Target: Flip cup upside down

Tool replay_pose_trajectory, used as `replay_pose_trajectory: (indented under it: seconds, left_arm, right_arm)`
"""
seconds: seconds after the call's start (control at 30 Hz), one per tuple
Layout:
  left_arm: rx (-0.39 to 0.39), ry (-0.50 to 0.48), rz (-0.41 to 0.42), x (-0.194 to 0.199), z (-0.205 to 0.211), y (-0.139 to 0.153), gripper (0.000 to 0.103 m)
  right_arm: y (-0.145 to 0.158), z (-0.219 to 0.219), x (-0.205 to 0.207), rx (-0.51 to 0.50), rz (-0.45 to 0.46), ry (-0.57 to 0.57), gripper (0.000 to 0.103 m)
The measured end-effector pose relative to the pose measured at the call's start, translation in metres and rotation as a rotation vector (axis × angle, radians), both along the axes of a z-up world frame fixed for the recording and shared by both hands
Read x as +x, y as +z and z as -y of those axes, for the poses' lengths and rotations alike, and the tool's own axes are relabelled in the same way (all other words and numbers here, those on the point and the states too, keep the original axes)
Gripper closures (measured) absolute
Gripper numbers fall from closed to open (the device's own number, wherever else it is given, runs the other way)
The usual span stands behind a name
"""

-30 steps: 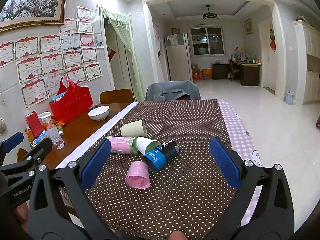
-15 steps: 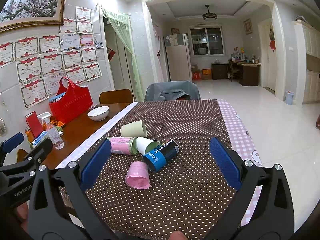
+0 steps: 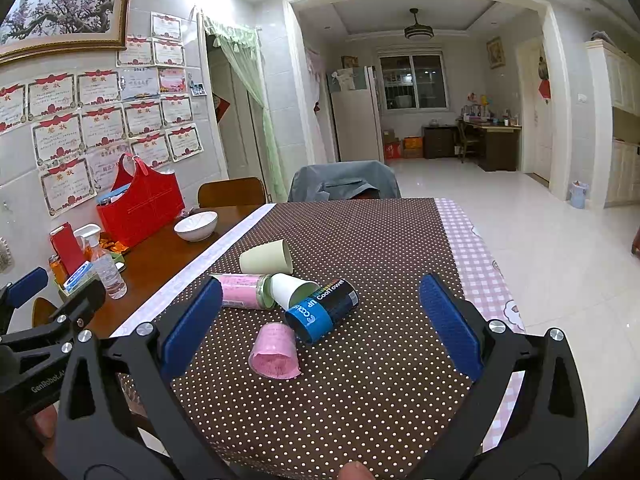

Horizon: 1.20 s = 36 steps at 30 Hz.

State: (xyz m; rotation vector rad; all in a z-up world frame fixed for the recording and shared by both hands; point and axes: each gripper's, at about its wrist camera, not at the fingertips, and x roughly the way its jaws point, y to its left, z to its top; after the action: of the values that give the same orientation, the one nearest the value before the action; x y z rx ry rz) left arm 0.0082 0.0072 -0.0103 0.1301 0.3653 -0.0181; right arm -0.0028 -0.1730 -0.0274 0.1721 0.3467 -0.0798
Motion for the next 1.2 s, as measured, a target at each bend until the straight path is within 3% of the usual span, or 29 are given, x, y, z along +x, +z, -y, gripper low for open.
replay_pose_trajectory:
  seconds: [0.83, 1.2]
  left_arm:
    - [0.003, 0.000, -0.025, 0.011, -0.001, -0.005, 0.007]
    - [0.027, -0.009, -0.084, 0.049, -0.002, -0.017, 0.007]
  right_arm:
    - [-0.011, 0.002, 0.014, -0.006, -0.014, -0.001, 0.006]
    - [-0.022, 0.007, 0.043, -0.017, -0.070, 0.010, 0.006]
